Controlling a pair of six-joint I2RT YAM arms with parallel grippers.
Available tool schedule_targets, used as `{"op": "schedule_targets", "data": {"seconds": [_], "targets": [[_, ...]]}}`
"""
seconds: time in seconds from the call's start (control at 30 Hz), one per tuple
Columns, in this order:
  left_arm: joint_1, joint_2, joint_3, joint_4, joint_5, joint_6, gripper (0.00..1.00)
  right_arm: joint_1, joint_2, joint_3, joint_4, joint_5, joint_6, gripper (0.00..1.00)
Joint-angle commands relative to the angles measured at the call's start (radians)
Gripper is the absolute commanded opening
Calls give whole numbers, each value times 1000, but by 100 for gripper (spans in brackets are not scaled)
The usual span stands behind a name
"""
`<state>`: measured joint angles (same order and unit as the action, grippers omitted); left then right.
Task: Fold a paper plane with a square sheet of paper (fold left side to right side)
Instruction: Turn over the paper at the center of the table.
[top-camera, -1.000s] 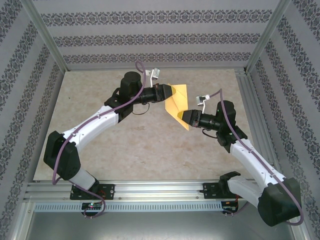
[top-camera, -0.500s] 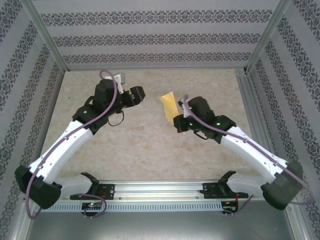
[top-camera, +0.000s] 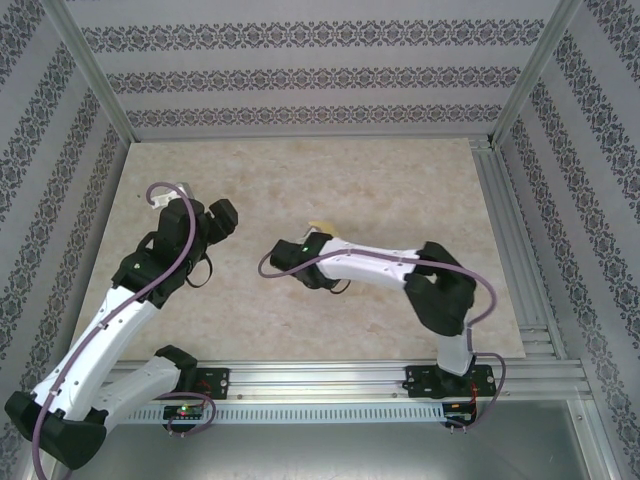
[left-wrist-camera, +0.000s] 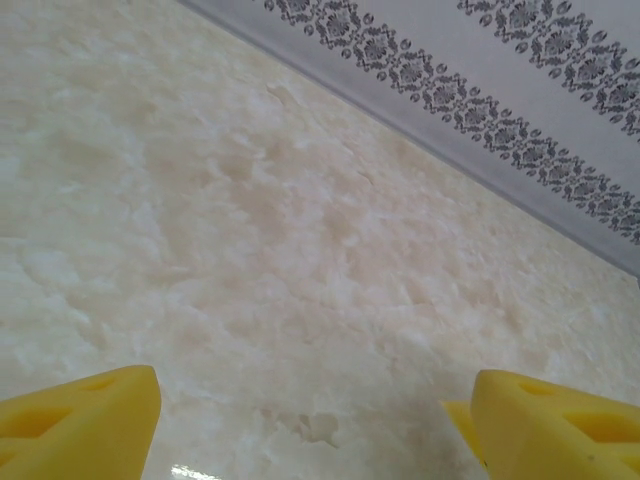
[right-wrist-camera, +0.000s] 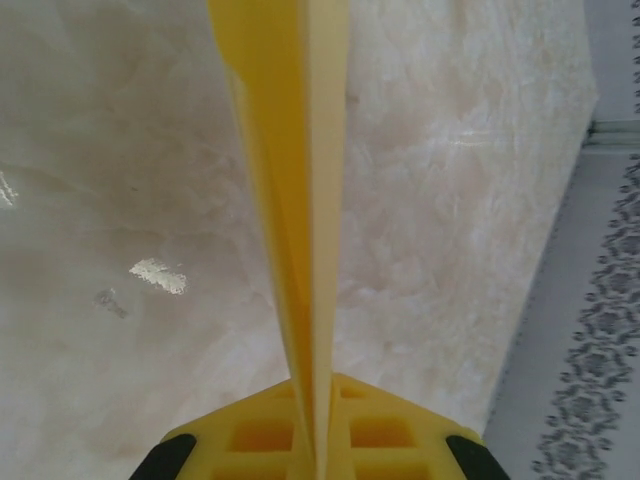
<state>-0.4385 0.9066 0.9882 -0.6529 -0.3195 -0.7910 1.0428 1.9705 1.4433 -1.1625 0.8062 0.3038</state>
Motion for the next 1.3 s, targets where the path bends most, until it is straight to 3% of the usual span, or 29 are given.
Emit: {"op": "schedule_targets", "data": {"seconds": [0.0, 0.17, 0.33, 0.43, 0.57, 0.73, 0.97, 1.13, 1.27], "targets": [[15, -15, -5, -35, -32, -6, 83, 14, 74, 41, -55, 105, -27, 7], [19, -16, -5, -41, -28, 1, 83, 14, 182, 72, -44, 77, -28, 13], [22, -11, -6, -35, -18, 5, 84, 25, 207, 85, -24, -26, -42, 30], [24, -2, -5, -31, -6, 10, 84, 48, 157, 68, 22, -132, -77, 47], [26, 28, 0, -19, 36, 28, 85, 89, 34, 38, 72, -321, -105, 78], [28, 75, 0, 15, 125, 51, 85, 80, -206, -40, 135, -456, -72, 98], [22, 196, -58, 170, 402, 25, 84, -155, -582, -266, 354, -624, -7, 98], [-38, 316, -171, 427, 563, -76, 82, -431, -833, -547, 689, -882, 99, 98], [-89, 456, -189, 584, 641, -119, 81, -610, -897, -700, 847, -1089, 148, 98]]}}
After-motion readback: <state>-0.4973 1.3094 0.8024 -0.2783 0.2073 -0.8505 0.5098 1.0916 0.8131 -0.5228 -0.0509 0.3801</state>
